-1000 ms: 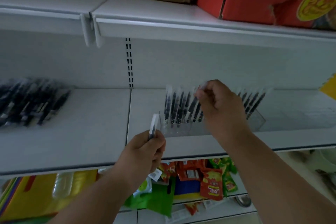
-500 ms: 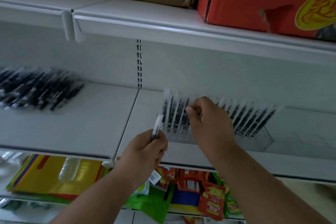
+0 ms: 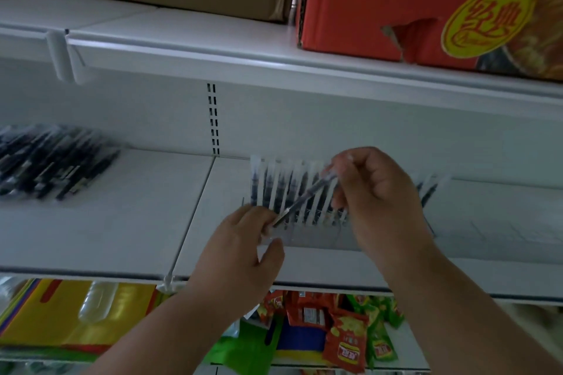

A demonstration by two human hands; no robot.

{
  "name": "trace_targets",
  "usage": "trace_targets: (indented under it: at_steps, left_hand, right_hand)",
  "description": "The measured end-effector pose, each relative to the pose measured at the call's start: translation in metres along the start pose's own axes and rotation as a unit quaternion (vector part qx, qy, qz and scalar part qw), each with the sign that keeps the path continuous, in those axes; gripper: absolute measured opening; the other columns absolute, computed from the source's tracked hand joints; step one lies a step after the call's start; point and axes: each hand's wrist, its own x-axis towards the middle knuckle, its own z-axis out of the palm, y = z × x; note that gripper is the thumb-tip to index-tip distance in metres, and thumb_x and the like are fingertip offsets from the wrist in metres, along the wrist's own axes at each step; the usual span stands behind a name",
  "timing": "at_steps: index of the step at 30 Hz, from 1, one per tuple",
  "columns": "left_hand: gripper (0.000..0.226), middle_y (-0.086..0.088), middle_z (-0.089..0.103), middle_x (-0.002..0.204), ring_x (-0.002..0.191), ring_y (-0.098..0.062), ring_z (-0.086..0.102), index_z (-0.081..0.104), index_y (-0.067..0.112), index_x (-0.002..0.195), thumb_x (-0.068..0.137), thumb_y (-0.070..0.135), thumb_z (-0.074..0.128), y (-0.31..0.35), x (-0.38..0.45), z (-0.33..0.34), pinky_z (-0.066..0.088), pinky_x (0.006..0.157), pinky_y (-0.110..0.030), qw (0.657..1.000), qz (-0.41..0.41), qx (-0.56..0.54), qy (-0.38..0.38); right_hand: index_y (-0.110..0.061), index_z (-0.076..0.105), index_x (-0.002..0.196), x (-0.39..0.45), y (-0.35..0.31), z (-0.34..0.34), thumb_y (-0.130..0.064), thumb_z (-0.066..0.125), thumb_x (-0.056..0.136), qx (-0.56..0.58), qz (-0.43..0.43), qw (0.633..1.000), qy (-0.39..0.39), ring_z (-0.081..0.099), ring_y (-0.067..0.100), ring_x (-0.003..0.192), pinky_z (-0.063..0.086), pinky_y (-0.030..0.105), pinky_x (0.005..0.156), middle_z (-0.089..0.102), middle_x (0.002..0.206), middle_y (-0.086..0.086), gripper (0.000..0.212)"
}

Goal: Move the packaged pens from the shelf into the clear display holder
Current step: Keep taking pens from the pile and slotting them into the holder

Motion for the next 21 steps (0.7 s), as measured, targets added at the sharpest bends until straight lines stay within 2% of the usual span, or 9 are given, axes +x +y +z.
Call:
trace_targets:
  at_steps: [2, 4, 6, 8, 11, 12, 15, 17, 21]
  left_hand:
    - [0.033, 0.011, 0.06, 0.102, 0.095, -0.006, 0.053, 0.064, 0.022, 0.109, 0.087, 0.038, 0.044, -0.011, -0.001, 0.0, 0.041, 0.086, -0.018, 0.994, 0.042, 0.099, 0.021]
    - [0.042, 0.004, 0.06, 0.113, 0.107, -0.015, 0.052, 0.065, 0.016, 0.117, 0.087, 0.038, 0.044, -0.017, -0.001, 0.002, 0.041, 0.092, -0.027, 0.987, 0.067, 0.145, 0.005]
    - [0.044, 0.004, 0.06, 0.118, 0.112, -0.016, 0.053, 0.066, 0.016, 0.119, 0.088, 0.039, 0.044, -0.018, -0.002, 0.004, 0.044, 0.093, -0.03, 0.982, 0.084, 0.17, -0.025]
    - [0.046, 0.005, 0.061, 0.117, 0.11, -0.015, 0.055, 0.066, 0.017, 0.12, 0.087, 0.039, 0.044, -0.022, -0.001, 0.005, 0.047, 0.092, -0.031, 0.978, 0.098, 0.181, -0.037]
    - [0.047, 0.007, 0.063, 0.112, 0.104, -0.014, 0.059, 0.067, 0.018, 0.12, 0.086, 0.04, 0.043, -0.025, 0.004, 0.0, 0.049, 0.089, -0.03, 0.974, 0.11, 0.187, -0.056]
    - [0.048, 0.007, 0.064, 0.111, 0.102, -0.014, 0.059, 0.067, 0.018, 0.12, 0.085, 0.04, 0.043, -0.025, 0.006, -0.002, 0.049, 0.089, -0.03, 0.973, 0.114, 0.189, -0.059]
    - [0.047, 0.009, 0.062, 0.108, 0.098, -0.013, 0.059, 0.067, 0.019, 0.119, 0.084, 0.041, 0.043, -0.026, 0.008, -0.004, 0.05, 0.087, -0.03, 0.972, 0.118, 0.19, -0.068]
    - [0.047, 0.009, 0.062, 0.106, 0.096, -0.013, 0.059, 0.067, 0.019, 0.117, 0.083, 0.041, 0.044, -0.026, 0.009, -0.006, 0.051, 0.086, -0.031, 0.972, 0.12, 0.188, -0.076]
    - [0.048, 0.008, 0.061, 0.103, 0.093, -0.014, 0.059, 0.068, 0.019, 0.116, 0.081, 0.041, 0.044, -0.029, 0.012, -0.007, 0.052, 0.084, -0.031, 0.967, 0.135, 0.199, -0.083]
  right_hand:
    - [-0.025, 0.063, 0.087, 0.008, 0.0, -0.009, -0.027, 0.054, 0.097, -0.02, -0.02, 0.999, 0.039, 0.06, 0.013, 0.054, 0.047, 0.02, 0.052, 0.065, 0.066, 0.0, 0.014]
    - [-0.024, 0.062, 0.089, 0.012, 0.0, -0.012, -0.028, 0.053, 0.096, -0.065, -0.054, 0.995, 0.048, 0.06, 0.016, 0.057, 0.049, 0.027, 0.055, 0.065, 0.071, -0.001, 0.012]
    - [-0.022, 0.061, 0.094, 0.012, 0.002, -0.008, -0.03, 0.052, 0.097, -0.131, -0.084, 0.988, 0.026, 0.059, 0.013, 0.062, 0.048, 0.029, 0.059, 0.064, 0.075, -0.005, 0.013]
    - [-0.019, 0.061, 0.097, 0.01, 0.005, 0.0, -0.03, 0.053, 0.098, -0.181, -0.097, 0.979, 0.002, 0.056, 0.005, 0.066, 0.046, 0.023, 0.06, 0.06, 0.077, -0.011, 0.013]
    - [-0.018, 0.061, 0.097, 0.01, 0.002, 0.007, -0.029, 0.052, 0.098, -0.216, -0.113, 0.97, 0.003, 0.05, -0.003, 0.066, 0.035, 0.007, 0.06, 0.053, 0.077, -0.017, 0.014]
    - [-0.017, 0.06, 0.097, 0.012, -0.001, 0.008, -0.029, 0.052, 0.098, -0.228, -0.118, 0.966, -0.001, 0.048, -0.005, 0.066, 0.034, 0.005, 0.06, 0.052, 0.077, -0.017, 0.015]
    - [-0.016, 0.06, 0.098, 0.012, -0.005, 0.012, -0.029, 0.051, 0.098, -0.28, -0.106, 0.953, -0.042, 0.048, 0.0, 0.068, 0.033, 0.007, 0.06, 0.057, 0.083, -0.01, 0.016]
    - [-0.018, 0.059, 0.098, 0.008, 0.001, 0.018, -0.03, 0.05, 0.099, -0.294, -0.078, 0.95, -0.068, 0.048, -0.001, 0.068, 0.033, 0.014, 0.059, 0.056, 0.08, -0.013, 0.015]
    - [-0.018, 0.057, 0.099, 0.011, 0.01, 0.026, -0.03, 0.049, 0.1, -0.297, -0.029, 0.953, -0.041, 0.042, -0.004, 0.063, 0.03, 0.019, 0.056, 0.046, 0.074, -0.016, 0.015]
